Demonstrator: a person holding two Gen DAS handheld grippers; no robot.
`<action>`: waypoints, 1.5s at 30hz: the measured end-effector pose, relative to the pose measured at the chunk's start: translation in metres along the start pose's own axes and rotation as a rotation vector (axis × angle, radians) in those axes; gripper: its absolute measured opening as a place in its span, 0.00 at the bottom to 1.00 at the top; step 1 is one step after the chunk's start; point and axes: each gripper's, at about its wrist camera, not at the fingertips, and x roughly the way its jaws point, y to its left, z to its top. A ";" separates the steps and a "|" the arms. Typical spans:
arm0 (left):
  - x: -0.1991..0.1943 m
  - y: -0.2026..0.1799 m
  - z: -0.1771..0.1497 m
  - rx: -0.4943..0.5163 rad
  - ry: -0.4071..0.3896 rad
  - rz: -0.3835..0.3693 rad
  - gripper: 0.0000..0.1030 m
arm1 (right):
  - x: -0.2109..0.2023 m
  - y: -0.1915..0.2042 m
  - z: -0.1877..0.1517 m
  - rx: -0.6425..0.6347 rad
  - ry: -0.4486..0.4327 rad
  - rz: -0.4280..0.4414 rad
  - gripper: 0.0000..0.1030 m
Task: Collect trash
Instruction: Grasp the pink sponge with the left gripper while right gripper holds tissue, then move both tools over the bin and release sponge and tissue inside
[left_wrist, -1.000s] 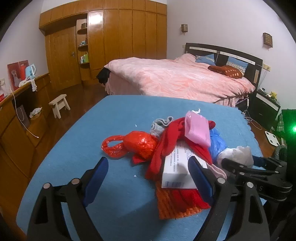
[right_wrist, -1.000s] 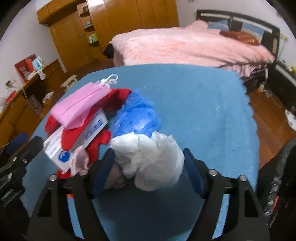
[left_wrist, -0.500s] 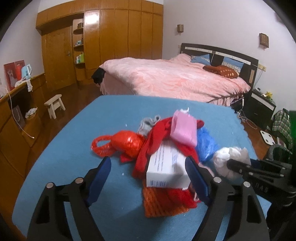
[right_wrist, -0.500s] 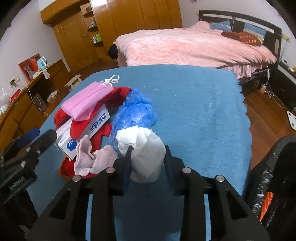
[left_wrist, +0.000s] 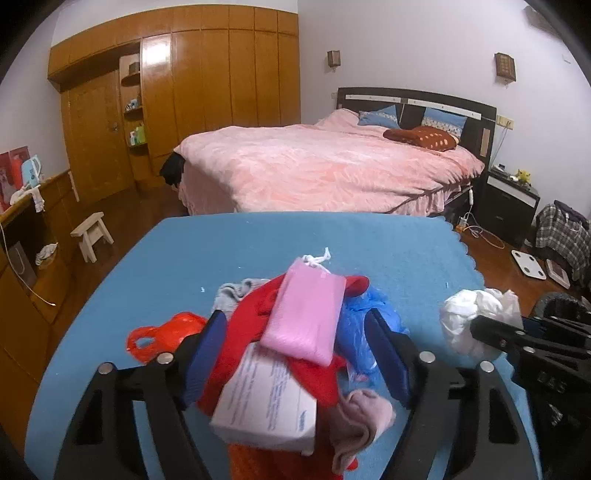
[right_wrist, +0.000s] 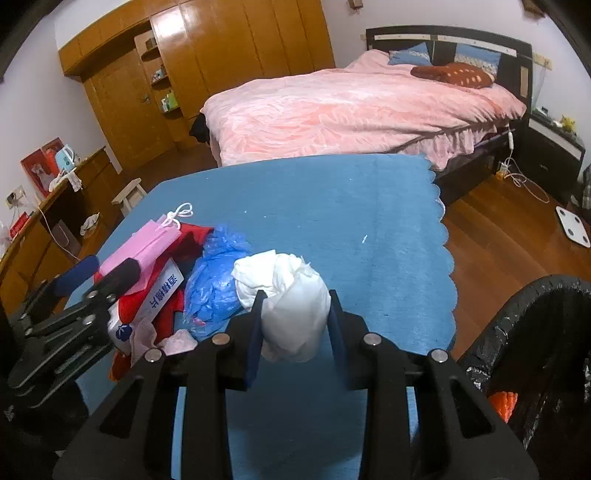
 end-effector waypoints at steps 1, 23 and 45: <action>0.003 -0.002 -0.001 0.006 0.008 0.003 0.68 | 0.000 -0.001 0.000 0.004 0.002 0.001 0.30; -0.049 -0.007 0.006 0.007 -0.061 -0.012 0.24 | -0.030 -0.002 -0.004 0.023 -0.033 0.029 0.31; -0.116 -0.072 0.014 0.043 -0.080 -0.144 0.23 | -0.149 -0.044 -0.023 0.066 -0.136 -0.055 0.31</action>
